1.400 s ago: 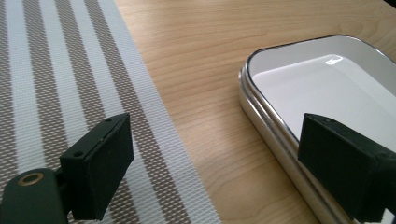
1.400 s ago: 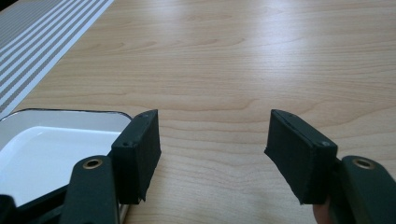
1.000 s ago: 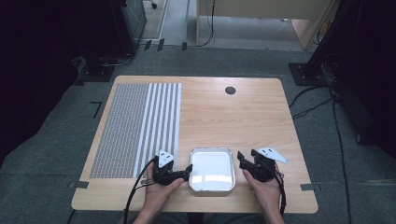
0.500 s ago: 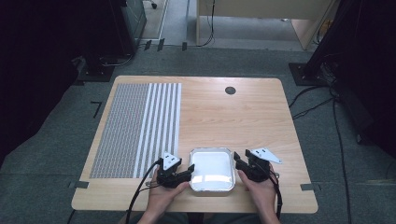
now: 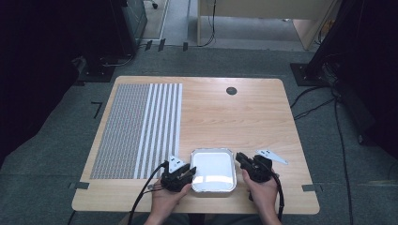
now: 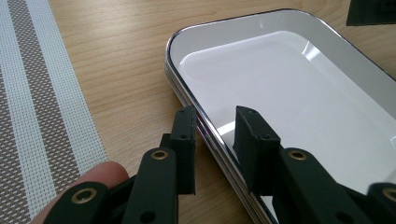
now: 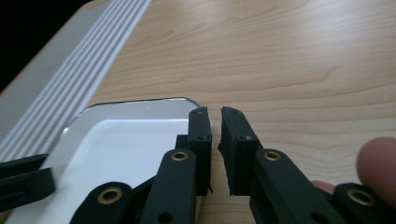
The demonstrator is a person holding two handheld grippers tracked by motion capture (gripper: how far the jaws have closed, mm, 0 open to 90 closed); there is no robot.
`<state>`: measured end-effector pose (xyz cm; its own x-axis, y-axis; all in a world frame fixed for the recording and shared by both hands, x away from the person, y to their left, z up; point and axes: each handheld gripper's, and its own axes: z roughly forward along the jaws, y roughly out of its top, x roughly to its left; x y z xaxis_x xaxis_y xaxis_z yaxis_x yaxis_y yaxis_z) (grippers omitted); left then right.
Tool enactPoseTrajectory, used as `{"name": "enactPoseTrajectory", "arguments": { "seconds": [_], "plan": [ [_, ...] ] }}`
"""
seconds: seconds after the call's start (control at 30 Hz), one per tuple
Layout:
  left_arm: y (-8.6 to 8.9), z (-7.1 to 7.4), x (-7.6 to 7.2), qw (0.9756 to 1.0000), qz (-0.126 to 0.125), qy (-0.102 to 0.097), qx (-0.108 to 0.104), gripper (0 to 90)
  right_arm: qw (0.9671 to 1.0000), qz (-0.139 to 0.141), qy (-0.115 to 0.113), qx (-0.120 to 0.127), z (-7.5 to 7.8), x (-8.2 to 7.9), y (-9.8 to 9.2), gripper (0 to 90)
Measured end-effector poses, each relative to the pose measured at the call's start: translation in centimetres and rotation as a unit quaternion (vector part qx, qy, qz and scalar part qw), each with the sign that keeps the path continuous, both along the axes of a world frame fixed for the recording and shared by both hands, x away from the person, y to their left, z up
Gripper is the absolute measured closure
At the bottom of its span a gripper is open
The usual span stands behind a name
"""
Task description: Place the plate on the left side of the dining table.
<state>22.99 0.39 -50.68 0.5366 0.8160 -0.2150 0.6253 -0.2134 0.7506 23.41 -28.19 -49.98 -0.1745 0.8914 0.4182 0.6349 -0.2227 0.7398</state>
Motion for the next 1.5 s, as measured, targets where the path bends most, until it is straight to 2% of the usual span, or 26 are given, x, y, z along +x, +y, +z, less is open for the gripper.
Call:
{"name": "enactPoseTrajectory", "arguments": {
  "seconds": [0.03, 0.07, 0.13, 0.2, 0.57, 0.67, 0.77, 0.8, 0.93, 1.1, 1.13, 1.27, 1.33, 1.37, 1.4, 1.43, 1.5],
  "plan": [
    [0.0, 0.0, 0.0, 1.0, 0.0, 0.0, 0.0, 69.9, 1.0, 0.0, 0.0, 0.0, 0.0, 0.0, 0.0, 83.6],
    [-0.1, 0.0, 0.0, 1.0, 0.001, -0.004, 0.005, 69.9, 0.9998, 0.008, 0.006, 0.019, -0.2, 0.1, 0.1, 84.9],
    [-0.1, 0.0, -0.1, 1.0, 0.001, -0.006, 0.005, 70.2, 0.9993, 0.014, 0.02, 0.027, -0.4, 0.3, 0.1, 86.6],
    [-0.1, 0.0, -0.1, 0.9999, 0.0, -0.006, 0.008, 70.4, 0.9989, 0.017, 0.024, 0.036, -0.6, 0.4, 0.1, 87.4],
    [-0.2, -0.1, 0.0, 0.9999, 0.002, -0.008, 0.008, 72.5, 0.9975, 0.007, 0.05, 0.05, -0.5, 0.4, 0.1, 88.6],
    [-0.2, -0.1, 0.1, 0.9999, 0.003, -0.009, 0.009, 72.7, 0.999, 0.005, 0.037, 0.025, -0.5, 0.2, 0.6, 88.5],
    [-0.2, -0.1, 0.1, 0.9999, 0.003, -0.008, 0.009, 72.7, 0.9995, 0.002, 0.029, 0.015, -0.4, 0.0, 0.7, 89.8],
    [-0.3, -0.1, 0.1, 0.9999, 0.001, -0.011, 0.012, 72.4, 0.9991, -0.007, 0.034, 0.026, -0.2, -0.1, 0.7, 90.0],
    [-0.2, -0.1, 0.2, 0.9998, 0.001, -0.012, 0.014, 67.7, 0.9984, -0.022, 0.03, 0.042, 0.1, -0.2, 0.7, 90.0],
    [0.3, 0.4, 0.3, 0.9998, 0.009, -0.017, 0.003, 66.8, 0.9978, -0.028, 0.023, 0.056, 0.5, -0.5, 0.4, 90.0],
    [0.4, 0.8, 0.2, 0.9997, 0.006, -0.021, -0.007, 65.9, 0.9972, -0.03, 0.023, 0.064, 0.7, -0.6, 0.3, 90.0],
    [0.4, 1.3, 0.0, 0.9994, -0.002, -0.026, -0.022, 64.1, 0.9955, -0.037, 0.014, 0.086, 1.3, -0.8, -0.5, 90.0],
    [0.4, 1.3, -0.1, 0.9993, -0.006, -0.024, -0.026, 64.0, 0.9953, -0.04, 0.01, 0.088, 1.6, -0.9, -0.7, 90.0],
    [0.4, 1.3, 0.0, 0.9993, -0.008, -0.023, -0.027, 63.8, 0.9958, -0.044, 0.007, 0.08, 1.7, -0.9, -0.9, 90.0],
    [0.4, 1.3, 0.0, 0.9994, -0.009, -0.021, -0.028, 64.3, 0.9965, -0.045, 0.011, 0.07, 1.7, -0.8, -0.9, 90.0],
    [0.4, 1.3, 0.0, 0.9994, -0.009, -0.021, -0.028, 65.2, 0.9965, -0.045, 0.011, 0.07, 1.7, -0.8, -0.9, 90.0],
    [0.3, 1.2, 0.0, 0.9996, -0.01, -0.016, -0.023, 66.4, 0.9965, -0.038, 0.026, 0.069, 1.3, -0.6, -0.8, 90.0]
  ]
}}
